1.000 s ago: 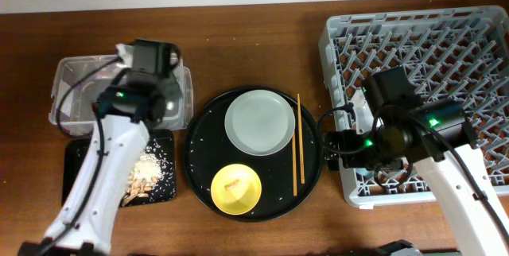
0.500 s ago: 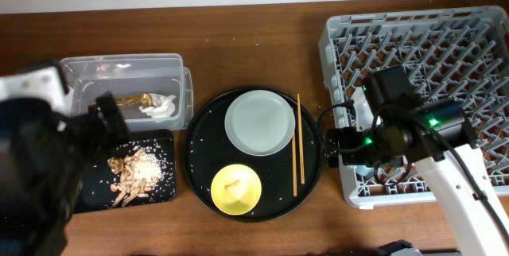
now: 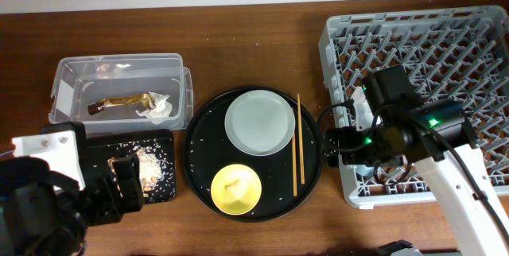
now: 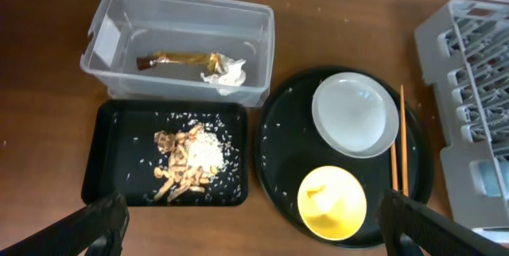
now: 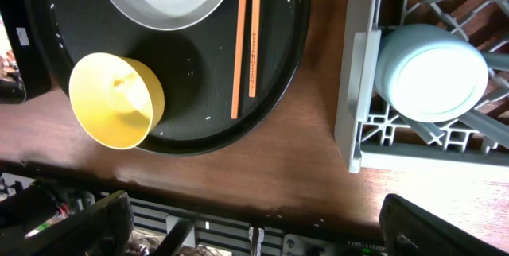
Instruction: Sort waste into correct bins and load items into the dishwasher rack
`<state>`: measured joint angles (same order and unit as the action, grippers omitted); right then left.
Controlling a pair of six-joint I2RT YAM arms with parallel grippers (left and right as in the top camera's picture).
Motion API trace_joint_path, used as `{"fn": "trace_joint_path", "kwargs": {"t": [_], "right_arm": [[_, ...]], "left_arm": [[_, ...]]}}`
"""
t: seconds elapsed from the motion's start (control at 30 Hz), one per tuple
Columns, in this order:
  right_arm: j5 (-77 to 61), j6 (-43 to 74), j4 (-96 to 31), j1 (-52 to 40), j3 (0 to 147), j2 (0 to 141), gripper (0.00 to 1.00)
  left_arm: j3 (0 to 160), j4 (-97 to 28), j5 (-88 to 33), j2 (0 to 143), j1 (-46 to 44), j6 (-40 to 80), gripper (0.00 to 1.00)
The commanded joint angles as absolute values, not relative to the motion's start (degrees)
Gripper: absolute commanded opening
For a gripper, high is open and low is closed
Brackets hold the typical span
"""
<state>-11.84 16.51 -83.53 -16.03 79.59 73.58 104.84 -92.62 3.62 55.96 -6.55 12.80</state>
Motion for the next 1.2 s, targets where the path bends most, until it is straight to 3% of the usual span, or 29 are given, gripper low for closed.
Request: {"fn": "trace_joint_path", "kwargs": {"t": [0.0,0.1,0.23,0.37,0.63,0.87,1.17], "right_arm": [[-11.3,16.8,-83.5,-16.4,79.7,73.5,0.98],[-11.3,16.8,-83.5,-16.4,79.7,73.5,0.98],[-11.3,16.8,-83.5,-16.4,79.7,73.5,0.98],[-11.3,16.8,-83.5,-16.4,79.7,73.5,0.98],[-11.3,16.8,-83.5,-16.4,79.7,73.5,0.98],[-11.3,16.8,-83.5,-16.4,79.7,73.5,0.98],[-11.3,16.8,-83.5,-16.4,79.7,73.5,0.98]], "left_arm": [[104.0,-87.8,7.0,54.7,-6.8,11.9,0.99],[91.0,-67.3,2.3,47.9,-6.8,7.9,0.99],[58.8,-36.3,-8.6,32.4,-7.6,-1.1,1.00],[37.4,-23.3,-11.2,21.0,-7.6,-1.1,1.00],[12.5,-16.2,-10.4,0.5,-7.6,-3.6,0.99],[1.4,-5.8,-7.8,0.3,-7.9,-3.6,1.00],[1.3,-5.5,-7.7,0.3,-7.9,-3.6,1.00]]}}
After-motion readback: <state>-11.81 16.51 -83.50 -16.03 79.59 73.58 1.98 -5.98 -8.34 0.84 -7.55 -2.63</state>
